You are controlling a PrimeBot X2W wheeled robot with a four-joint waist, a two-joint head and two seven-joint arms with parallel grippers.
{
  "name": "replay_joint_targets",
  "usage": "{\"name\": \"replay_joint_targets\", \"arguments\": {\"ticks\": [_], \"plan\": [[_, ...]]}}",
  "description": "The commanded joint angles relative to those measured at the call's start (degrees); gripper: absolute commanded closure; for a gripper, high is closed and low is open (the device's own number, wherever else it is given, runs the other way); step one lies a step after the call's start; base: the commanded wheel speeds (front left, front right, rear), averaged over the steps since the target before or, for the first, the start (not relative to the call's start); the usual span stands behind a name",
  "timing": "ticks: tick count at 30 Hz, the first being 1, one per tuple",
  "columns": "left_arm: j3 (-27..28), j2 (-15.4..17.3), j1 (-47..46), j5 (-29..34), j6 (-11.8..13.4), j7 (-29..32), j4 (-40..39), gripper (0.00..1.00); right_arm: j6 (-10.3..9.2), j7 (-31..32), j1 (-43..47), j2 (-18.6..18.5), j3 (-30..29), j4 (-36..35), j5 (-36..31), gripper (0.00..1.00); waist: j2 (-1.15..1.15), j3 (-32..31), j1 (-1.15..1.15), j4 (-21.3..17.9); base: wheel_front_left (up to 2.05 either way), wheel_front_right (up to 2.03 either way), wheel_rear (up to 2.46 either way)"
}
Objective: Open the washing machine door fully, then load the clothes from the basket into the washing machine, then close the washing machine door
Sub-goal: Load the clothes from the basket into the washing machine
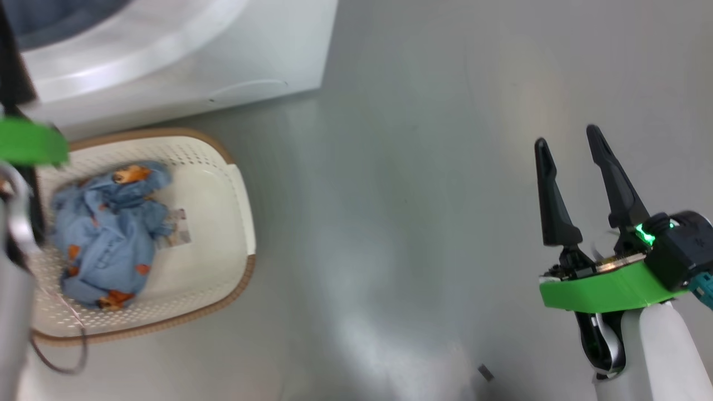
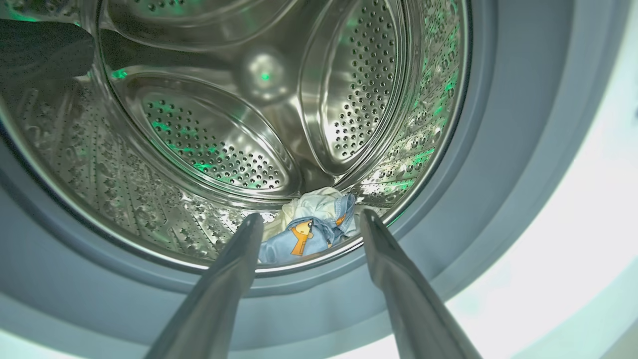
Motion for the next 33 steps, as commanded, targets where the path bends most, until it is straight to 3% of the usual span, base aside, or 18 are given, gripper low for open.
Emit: {"name": "replay_joint_targets", "arguments": {"ticks": [1,4,14,22,33], "plan": [[2.13,1.93,4.74,0.09,2.05,-0.51,-5.44,0.0,0.35,-0.26,2.33,-0.06,0.5,-1.0,-1.17,0.0,0.0,-4.15,0.0,3.38,0.0,0.0,0.0],[2.42,0.97,12.61,0.83,4.97,-0.7,-12.73,0.0,0.35,-0.26,3.53,-0.08,-0.12,-0.72,-1.85,0.0,0.0,-6.24,0.0,4.49,0.0,0.0,0.0],[4.24,-2.62,32.05,2.97,10.29,-0.82,-26.91,0.0,0.35,-0.26,7.24,-1.16,-0.9,0.49,-3.01,0.0,0.0,-12.9,0.0,7.68,0.0,0.0,0.0],[3.87,-7.25,42.39,3.84,8.57,-0.83,-28.1,0.0,0.35,-0.26,12.46,-1.82,-1.43,1.98,-3.88,0.0,0.0,-20.67,0.0,10.7,0.0,0.0,0.0],[3.08,-10.51,51.08,3.7,3.6,-0.84,-23.75,0.0,0.35,-0.26,19.12,-1.63,-0.45,3.1,-4.02,0.0,0.0,-32.01,0.0,11.98,0.0,0.0,0.0]]}}
